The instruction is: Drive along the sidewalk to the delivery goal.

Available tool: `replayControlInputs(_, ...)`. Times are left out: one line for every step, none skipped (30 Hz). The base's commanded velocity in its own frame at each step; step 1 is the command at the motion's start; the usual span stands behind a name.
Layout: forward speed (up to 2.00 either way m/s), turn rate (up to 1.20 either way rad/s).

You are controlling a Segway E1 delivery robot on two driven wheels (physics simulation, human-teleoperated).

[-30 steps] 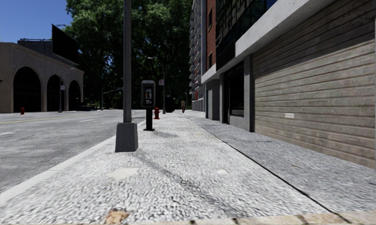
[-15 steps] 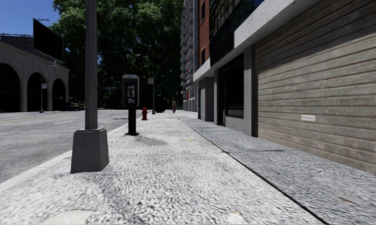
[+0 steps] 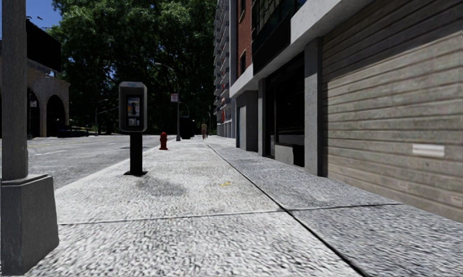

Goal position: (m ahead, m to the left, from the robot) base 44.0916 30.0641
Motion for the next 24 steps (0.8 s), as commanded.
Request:
replayControlInputs(2.00,0.00)
replayControlInputs(2.00,0.00)
replayControlInputs(2.00,0.00)
replayControlInputs(2.00,0.00)
replayControlInputs(2.00,0.00)
replayControlInputs(2.00,0.00)
replayControlInputs(2.00,0.00)
replayControlInputs(2.00,0.00)
replayControlInputs(2.00,0.00)
replayControlInputs(2.00,0.00)
replayControlInputs(2.00,0.00)
replayControlInputs(1.99,0.00)
replayControlInputs(1.99,0.00)
replayControlInputs(1.99,0.00)
replayControlInputs(1.99,0.00)
replayControlInputs(1.99,0.00)
replayControlInputs(1.99,0.00)
replayControlInputs(1.99,0.00)
replayControlInputs(1.99,0.00)
replayControlInputs(1.99,0.00)
replayControlInputs(1.99,0.00)
replayControlInputs(1.99,0.00)
replayControlInputs(1.99,0.08)
replayControlInputs(1.99,0.08)
